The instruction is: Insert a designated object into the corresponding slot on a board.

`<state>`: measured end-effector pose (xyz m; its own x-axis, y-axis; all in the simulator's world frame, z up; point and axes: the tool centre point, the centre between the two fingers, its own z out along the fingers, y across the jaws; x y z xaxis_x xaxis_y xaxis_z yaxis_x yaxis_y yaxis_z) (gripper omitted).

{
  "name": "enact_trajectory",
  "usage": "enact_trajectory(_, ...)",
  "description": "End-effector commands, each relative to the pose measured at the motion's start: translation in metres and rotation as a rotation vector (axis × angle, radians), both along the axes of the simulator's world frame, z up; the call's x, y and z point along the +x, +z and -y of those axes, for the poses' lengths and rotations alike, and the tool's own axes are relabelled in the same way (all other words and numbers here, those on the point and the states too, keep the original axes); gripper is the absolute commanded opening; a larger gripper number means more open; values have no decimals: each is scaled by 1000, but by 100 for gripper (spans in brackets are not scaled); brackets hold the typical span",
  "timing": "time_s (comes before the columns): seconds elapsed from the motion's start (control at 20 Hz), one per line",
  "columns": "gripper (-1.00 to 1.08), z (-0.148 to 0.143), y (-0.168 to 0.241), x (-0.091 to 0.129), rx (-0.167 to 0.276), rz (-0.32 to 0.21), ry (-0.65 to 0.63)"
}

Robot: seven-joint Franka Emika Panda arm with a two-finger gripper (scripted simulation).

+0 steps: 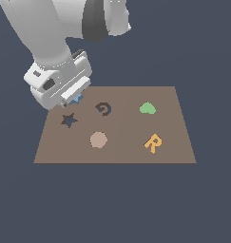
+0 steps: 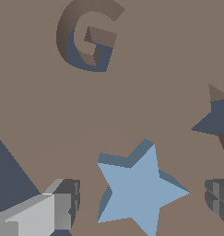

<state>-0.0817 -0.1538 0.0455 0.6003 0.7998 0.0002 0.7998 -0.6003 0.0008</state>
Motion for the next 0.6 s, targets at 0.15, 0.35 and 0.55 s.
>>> enact_trajectory(0.15, 100, 0, -14, 0, 0, -1, 1)
enact_trajectory(0.35, -100, -1, -16, 0, 0, -1, 2)
enact_trajectory(0.55, -100, -1, -16, 0, 0, -1, 2)
